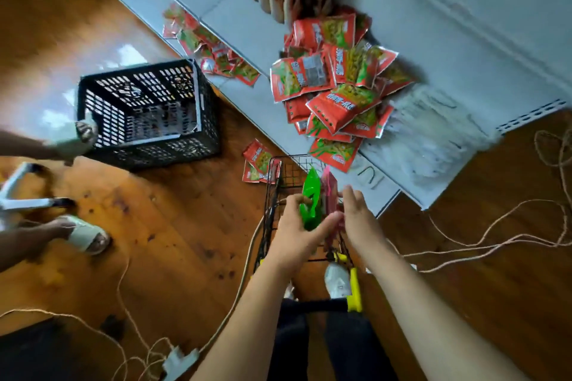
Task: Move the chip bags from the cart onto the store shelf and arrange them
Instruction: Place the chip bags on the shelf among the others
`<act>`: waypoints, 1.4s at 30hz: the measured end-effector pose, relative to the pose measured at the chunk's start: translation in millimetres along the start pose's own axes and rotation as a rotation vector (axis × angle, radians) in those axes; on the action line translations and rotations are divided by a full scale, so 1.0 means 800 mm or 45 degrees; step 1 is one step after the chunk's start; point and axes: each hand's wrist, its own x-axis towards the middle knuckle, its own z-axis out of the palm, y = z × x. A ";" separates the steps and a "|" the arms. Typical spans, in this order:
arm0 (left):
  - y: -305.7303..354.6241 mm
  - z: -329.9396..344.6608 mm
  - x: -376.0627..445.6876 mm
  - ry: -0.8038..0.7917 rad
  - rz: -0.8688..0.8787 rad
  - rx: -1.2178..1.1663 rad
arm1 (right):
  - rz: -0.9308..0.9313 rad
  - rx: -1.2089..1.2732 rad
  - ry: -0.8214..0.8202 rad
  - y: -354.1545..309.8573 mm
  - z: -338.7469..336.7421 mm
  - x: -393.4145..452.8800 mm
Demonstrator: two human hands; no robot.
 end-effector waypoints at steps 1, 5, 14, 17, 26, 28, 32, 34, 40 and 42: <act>0.019 0.003 -0.027 0.008 0.058 0.134 | 0.016 0.119 0.014 -0.007 -0.021 -0.033; 0.115 0.048 -0.117 0.059 0.364 0.351 | 0.004 0.519 0.202 -0.019 -0.121 -0.149; 0.282 0.284 -0.258 -0.433 0.481 0.353 | -0.196 0.593 0.609 0.111 -0.411 -0.348; 0.319 0.420 -0.324 -0.673 0.462 0.356 | -0.186 0.580 0.601 0.180 -0.529 -0.416; 0.365 0.827 -0.454 -1.281 0.426 0.463 | -0.097 1.000 1.154 0.408 -0.796 -0.559; 0.368 0.910 -0.459 -1.248 0.593 0.533 | -0.082 1.125 1.306 0.441 -0.841 -0.560; 0.373 1.065 -0.431 -1.224 0.723 0.672 | -0.037 1.268 1.444 0.504 -0.931 -0.525; 0.381 1.139 -0.403 -1.312 0.732 0.714 | -0.038 1.380 1.486 0.529 -0.982 -0.509; 0.474 1.312 -0.397 -1.655 0.717 0.733 | 0.091 1.579 1.507 0.588 -1.142 -0.470; 0.499 1.372 -0.398 -1.763 0.639 0.731 | 0.130 1.586 1.564 0.604 -1.194 -0.459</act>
